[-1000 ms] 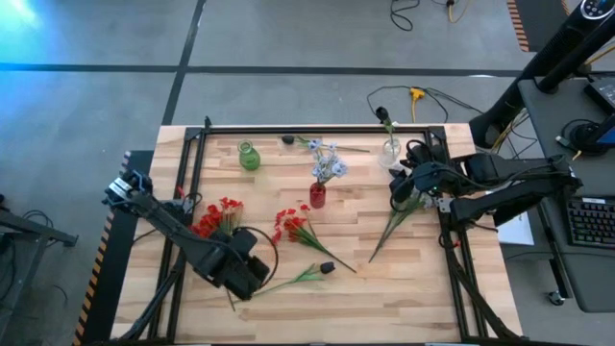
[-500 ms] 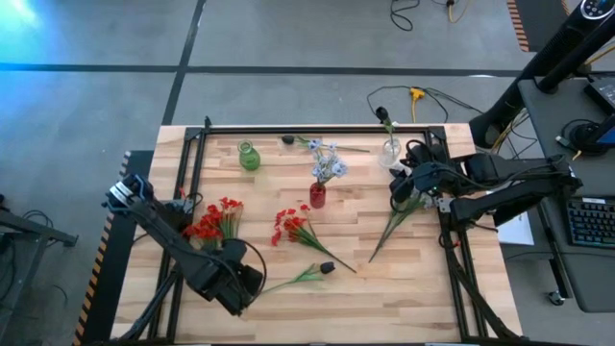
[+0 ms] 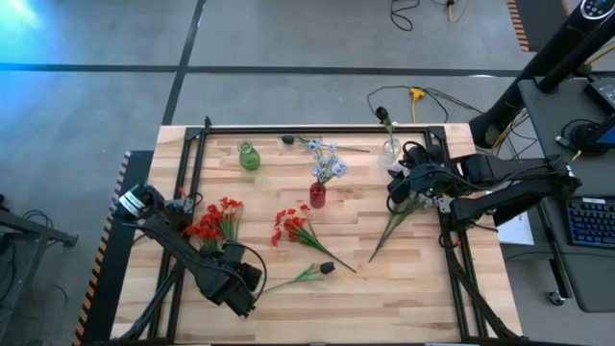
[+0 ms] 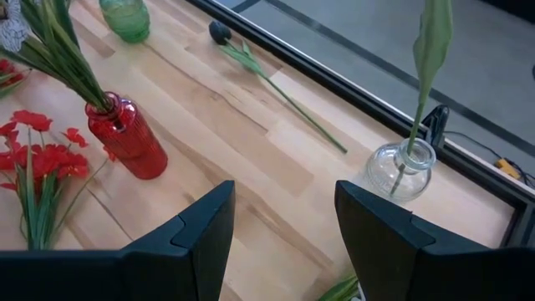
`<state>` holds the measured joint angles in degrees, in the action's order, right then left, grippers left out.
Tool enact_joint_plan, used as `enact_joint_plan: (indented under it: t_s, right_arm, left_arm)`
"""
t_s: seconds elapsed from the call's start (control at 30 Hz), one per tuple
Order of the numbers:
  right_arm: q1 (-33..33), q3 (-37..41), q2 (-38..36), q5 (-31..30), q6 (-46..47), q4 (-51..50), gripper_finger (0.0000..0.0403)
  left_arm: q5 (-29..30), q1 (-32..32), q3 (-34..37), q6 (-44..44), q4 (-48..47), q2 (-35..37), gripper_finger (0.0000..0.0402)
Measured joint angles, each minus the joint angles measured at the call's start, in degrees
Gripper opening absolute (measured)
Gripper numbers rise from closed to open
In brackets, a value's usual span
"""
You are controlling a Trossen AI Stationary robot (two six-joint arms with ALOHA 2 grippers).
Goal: Sort flowers into vase by color
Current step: Put the middle red flowers into the green vase
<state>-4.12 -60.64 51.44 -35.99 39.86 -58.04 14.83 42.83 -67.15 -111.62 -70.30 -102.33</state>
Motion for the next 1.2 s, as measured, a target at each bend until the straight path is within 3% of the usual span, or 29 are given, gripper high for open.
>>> enact_joint_plan:
  t_s: [0.27,0.7,1.2]
  right_arm:
    - [0.0,0.0,0.02,0.09,0.17,0.0,0.0199]
    - [0.0,0.0,0.02,0.49,0.74,0.0,0.0199]
    - [0.0,0.0,0.04,1.68,0.74,0.0,0.0199]
  left_arm:
    - [0.51,-0.07,4.45,-0.98,1.65,0.13,0.0231]
    - [0.61,-2.02,7.68,-1.3,6.29,0.27,0.0165]
    - [-0.44,-2.54,11.44,-3.86,8.61,0.27,0.0145]
